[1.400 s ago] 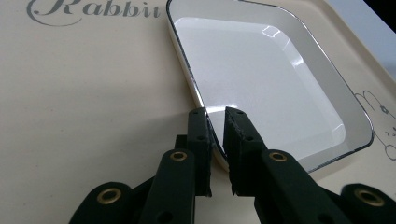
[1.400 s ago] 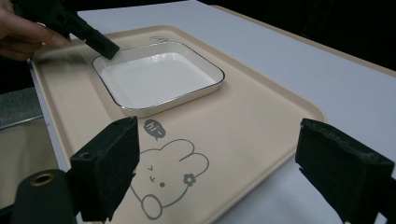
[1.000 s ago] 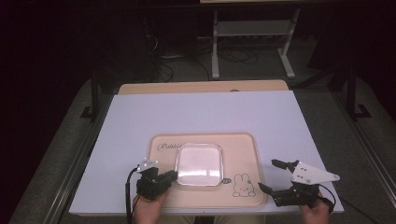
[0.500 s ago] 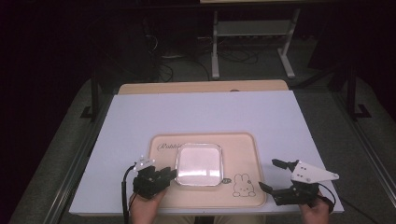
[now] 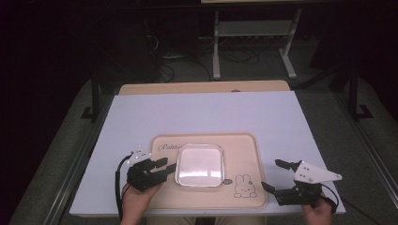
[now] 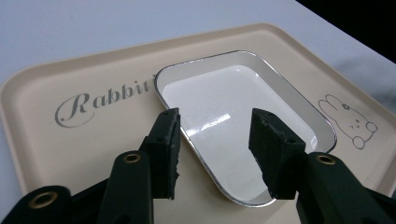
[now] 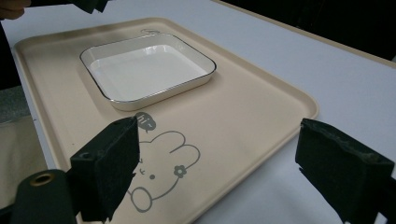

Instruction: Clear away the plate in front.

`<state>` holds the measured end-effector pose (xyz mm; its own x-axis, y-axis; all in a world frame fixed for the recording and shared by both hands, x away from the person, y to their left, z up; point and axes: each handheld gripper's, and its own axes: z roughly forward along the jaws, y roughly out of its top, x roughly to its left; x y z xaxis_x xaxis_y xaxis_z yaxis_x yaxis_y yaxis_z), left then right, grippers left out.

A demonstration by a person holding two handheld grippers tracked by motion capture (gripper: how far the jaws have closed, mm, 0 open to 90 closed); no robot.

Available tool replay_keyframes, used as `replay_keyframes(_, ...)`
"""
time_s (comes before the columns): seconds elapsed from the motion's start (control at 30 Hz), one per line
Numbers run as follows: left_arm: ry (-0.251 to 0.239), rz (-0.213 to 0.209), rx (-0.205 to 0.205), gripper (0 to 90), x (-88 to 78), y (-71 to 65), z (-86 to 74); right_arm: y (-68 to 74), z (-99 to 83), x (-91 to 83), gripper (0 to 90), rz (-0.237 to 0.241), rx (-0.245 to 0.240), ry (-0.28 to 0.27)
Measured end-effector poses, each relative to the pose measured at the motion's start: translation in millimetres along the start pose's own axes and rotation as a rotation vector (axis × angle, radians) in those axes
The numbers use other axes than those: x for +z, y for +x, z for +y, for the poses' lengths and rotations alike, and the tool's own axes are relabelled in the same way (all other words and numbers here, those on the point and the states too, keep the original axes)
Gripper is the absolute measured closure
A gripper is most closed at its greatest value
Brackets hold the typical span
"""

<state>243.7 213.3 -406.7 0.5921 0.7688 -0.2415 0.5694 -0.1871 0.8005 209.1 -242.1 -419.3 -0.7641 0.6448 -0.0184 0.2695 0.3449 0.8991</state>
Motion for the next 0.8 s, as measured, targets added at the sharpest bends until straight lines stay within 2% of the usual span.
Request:
replay_keyframes(0.07,0.001,-0.005,0.012,52.7,-1.0,0.7,0.7,-0.1,-0.1,-0.1,12.9,-0.001,0.0,0.0)
replay_keyframes(0.1,0.001,-0.002,0.032,52.2,-2.7,2.2,1.5,-0.1,-0.2,-0.1,12.9,-0.001,0.002,0.001)
replay_keyframes(0.17,0.0,-0.006,0.039,49.1,-3.0,3.1,1.5,-0.2,-0.2,0.1,12.9,-0.001,0.002,0.0)
replay_keyframes(0.2,0.002,-0.008,0.057,47.5,-3.3,5.3,1.2,-0.3,-0.2,0.3,12.9,-0.001,0.002,0.002)
replay_keyframes(0.3,0.007,-0.017,0.07,46.7,-4.1,8.4,0.8,-0.5,-0.4,0.6,12.9,-0.002,0.001,0.006)
replay_keyframes(0.37,0.013,-0.005,0.086,45.4,-4.8,11.3,1.1,-1.1,-0.6,0.5,12.9,-0.004,0.001,0.007)
replay_keyframes(0.5,0.004,-0.018,0.097,40.9,-7.1,17.2,0.7,-1.7,-1.0,0.2,12.9,-0.006,0.006,0.007)
replay_keyframes(0.57,0.002,-0.019,0.123,40.0,-9.7,19.1,-0.3,-2.0,-1.1,0.1,12.9,-0.007,0.006,0.007)
replay_keyframes(0.7,-0.012,-0.024,0.132,37.5,-12.7,21.8,-1.5,-2.3,-1.4,0.3,12.9,-0.008,0.007,0.008)
replay_keyframes(0.8,-0.019,-0.025,0.156,36.4,-16.7,25.3,-3.7,-2.9,-1.8,1.0,12.9,-0.008,0.011,0.011)
